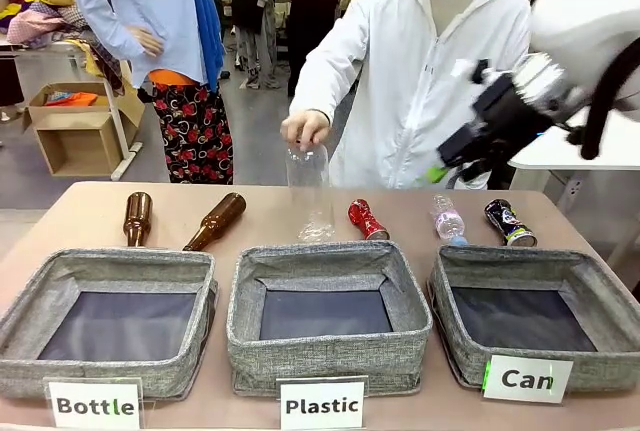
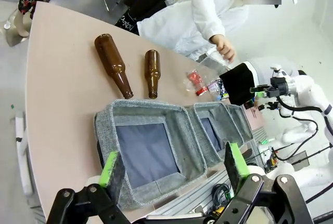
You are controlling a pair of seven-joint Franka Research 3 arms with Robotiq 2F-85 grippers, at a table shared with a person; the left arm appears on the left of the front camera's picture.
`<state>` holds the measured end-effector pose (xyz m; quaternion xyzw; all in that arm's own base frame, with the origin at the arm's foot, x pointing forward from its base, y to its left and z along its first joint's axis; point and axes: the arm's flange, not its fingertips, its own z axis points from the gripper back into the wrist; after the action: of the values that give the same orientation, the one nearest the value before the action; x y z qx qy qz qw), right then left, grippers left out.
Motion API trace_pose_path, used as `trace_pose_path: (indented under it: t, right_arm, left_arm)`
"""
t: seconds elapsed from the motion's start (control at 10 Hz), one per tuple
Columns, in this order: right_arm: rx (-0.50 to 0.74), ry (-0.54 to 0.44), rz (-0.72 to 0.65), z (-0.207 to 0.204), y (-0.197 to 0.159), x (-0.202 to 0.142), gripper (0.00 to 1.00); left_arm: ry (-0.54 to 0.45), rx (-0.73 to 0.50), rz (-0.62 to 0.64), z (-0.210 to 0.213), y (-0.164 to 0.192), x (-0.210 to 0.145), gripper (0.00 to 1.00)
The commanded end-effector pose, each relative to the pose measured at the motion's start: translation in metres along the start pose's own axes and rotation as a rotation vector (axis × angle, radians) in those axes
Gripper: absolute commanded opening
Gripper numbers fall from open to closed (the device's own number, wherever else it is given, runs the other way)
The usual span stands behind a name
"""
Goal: Sort the can waste into the basket.
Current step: Pick up the can waste from the table and place it in the right Fabric basket.
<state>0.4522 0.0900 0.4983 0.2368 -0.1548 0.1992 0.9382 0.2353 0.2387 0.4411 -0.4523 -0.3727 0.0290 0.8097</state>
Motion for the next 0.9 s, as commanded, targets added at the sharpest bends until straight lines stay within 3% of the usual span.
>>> trace_pose_path:
  t: [0.0, 0.4, 0.6, 0.8]
  right_arm:
    - [0.188, -0.117, -0.029, 0.073, -0.05, -0.055, 1.0]
    - [0.38, -0.352, -0.17, 0.124, -0.138, -0.185, 1.0]
    - [0.42, -0.481, -0.31, 0.12, -0.175, -0.248, 1.0]
    - [0.47, -0.545, -0.418, 0.108, -0.199, -0.282, 1.0]
  left_arm:
    - [-0.02, -0.021, -0.024, 0.0, 0.0, 0.002, 1.0]
    - [-0.02, -0.021, -0.024, 0.0, 0.0, 0.002, 1.0]
    - [-0.02, -0.021, -0.024, 0.0, 0.0, 0.002, 1.0]
    - [-0.02, -0.021, -0.024, 0.0, 0.0, 0.002, 1.0]
